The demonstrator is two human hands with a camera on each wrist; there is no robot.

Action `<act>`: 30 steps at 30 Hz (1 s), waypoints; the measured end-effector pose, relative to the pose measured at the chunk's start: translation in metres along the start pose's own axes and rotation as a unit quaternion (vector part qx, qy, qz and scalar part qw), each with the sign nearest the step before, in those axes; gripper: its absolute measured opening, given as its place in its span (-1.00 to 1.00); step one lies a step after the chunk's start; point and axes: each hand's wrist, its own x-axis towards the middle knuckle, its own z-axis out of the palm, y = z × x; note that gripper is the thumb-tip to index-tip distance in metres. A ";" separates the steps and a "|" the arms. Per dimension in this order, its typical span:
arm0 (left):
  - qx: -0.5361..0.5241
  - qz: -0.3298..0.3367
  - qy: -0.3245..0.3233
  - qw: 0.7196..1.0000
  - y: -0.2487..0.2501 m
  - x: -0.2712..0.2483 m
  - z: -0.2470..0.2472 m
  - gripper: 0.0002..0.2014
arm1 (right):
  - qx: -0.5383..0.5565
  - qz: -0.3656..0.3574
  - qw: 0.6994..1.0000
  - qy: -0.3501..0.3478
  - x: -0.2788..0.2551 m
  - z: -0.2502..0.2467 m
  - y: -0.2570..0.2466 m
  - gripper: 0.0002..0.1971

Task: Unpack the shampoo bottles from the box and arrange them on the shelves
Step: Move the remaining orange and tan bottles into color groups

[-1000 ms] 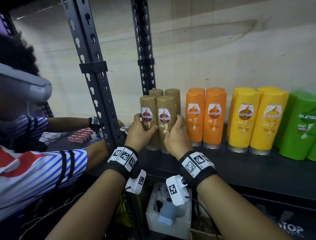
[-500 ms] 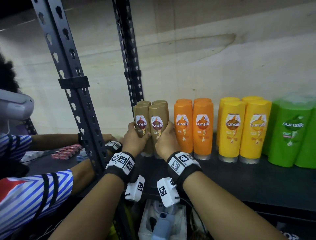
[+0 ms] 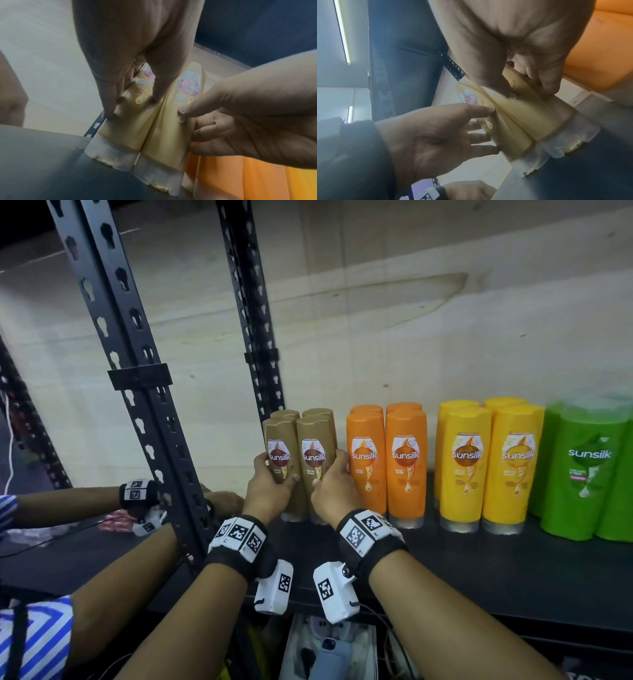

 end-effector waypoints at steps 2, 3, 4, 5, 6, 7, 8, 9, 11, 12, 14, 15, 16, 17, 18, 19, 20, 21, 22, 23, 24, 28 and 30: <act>0.006 -0.003 -0.006 1.000 0.002 -0.003 0.000 -0.30 | -0.001 -0.003 1.000 -0.001 -0.001 -0.001 0.001 -0.26; 0.008 -0.004 -0.009 1.000 0.004 -0.004 -0.001 -0.30 | 0.000 -0.003 1.000 -0.006 -0.001 -0.002 0.001 -0.25; 0.008 -0.004 -0.011 1.000 0.005 -0.005 -0.002 -0.30 | 0.000 -0.001 1.000 -0.015 -0.002 -0.003 0.000 -0.23; 0.008 -0.004 -0.014 1.000 0.007 -0.007 -0.003 -0.29 | 0.000 0.001 1.000 -0.028 -0.003 -0.004 0.000 -0.20; 0.011 -0.004 -0.017 1.000 0.008 -0.009 -0.004 -0.29 | -0.001 0.002 0.999 -0.043 -0.005 -0.005 0.001 -0.16; 0.017 -0.003 -0.021 1.000 0.010 -0.012 -0.006 -0.30 | -0.001 0.003 0.998 -0.056 -0.007 -0.007 0.001 -0.12; 0.028 0.000 -0.027 0.999 0.011 -0.015 -0.007 -0.33 | 0.000 0.004 0.998 -0.065 -0.010 -0.009 0.001 -0.10; 0.043 0.004 -0.033 0.999 0.013 -0.018 -0.008 -0.37 | 0.001 0.005 0.998 -0.069 -0.014 -0.011 0.002 -0.10; 0.078 0.009 -0.046 0.996 0.016 -0.025 -0.011 -0.47 | -0.012 0.005 0.997 -0.070 -0.022 -0.016 0.003 -0.14; 0.095 0.010 -0.051 0.994 0.018 -0.029 -0.013 -0.50 | -0.029 0.002 0.997 -0.067 -0.026 -0.019 0.003 -0.18; 0.128 0.015 -0.055 0.990 0.021 -0.037 -0.017 -0.55 | -0.067 -0.008 0.996 -0.065 -0.034 -0.026 0.004 -0.30; 0.147 0.017 -0.056 0.987 0.023 -0.040 -0.020 -0.59 | -0.081 -0.012 0.994 -0.070 -0.038 -0.030 0.005 -0.38; 0.169 0.016 -0.057 0.984 0.024 -0.044 -0.022 -0.63 | -0.093 -0.018 0.993 -0.077 -0.042 -0.035 0.006 -0.46; 0.190 0.015 -0.061 0.980 0.026 -0.047 -0.023 -0.66 | -0.103 -0.028 0.991 -0.084 -0.046 -0.041 0.007 -0.54; 0.207 0.013 -0.067 0.976 0.028 -0.051 -0.025 -0.68 | -0.109 -0.043 0.989 -0.090 -0.050 -0.048 0.009 -0.61; 0.220 0.012 -0.073 0.973 0.031 -0.055 -0.026 -0.69 | -0.113 -0.063 0.987 -0.096 -0.054 -0.056 0.012 -0.67; 0.229 0.019 -0.076 0.970 0.036 -0.059 -0.026 -0.70 | -0.117 -0.090 0.984 -0.101 -0.058 -0.063 0.015 -0.71; 0.235 0.031 -0.076 0.969 0.043 -0.064 -0.025 -0.71 | -0.121 -0.120 0.979 -0.108 -0.062 -0.071 0.018 -0.73; 0.235 0.047 -0.075 0.968 0.052 -0.069 -0.023 -0.72 | -0.129 -0.151 0.973 -0.118 -0.065 -0.079 0.020 -0.74; 0.233 0.066 -0.076 0.967 0.062 -0.074 -0.021 -0.74 | -0.139 -0.181 0.965 -0.128 -0.067 -0.088 0.022 -0.74; 0.232 0.085 -0.078 0.966 0.073 -0.078 -0.018 -0.76 | -0.148 -0.205 0.958 -0.134 -0.068 -0.097 0.024 -0.74; 0.233 0.150 -0.056 0.959 0.120 -0.084 -0.007 -0.67 | -0.145 -0.245 0.952 -0.113 -0.066 -0.138 0.029 -0.77; 0.219 0.190 -0.030 0.957 0.143 -0.081 -0.002 -0.66 | -0.142 -0.258 0.952 -0.087 -0.061 -0.162 0.025 -0.78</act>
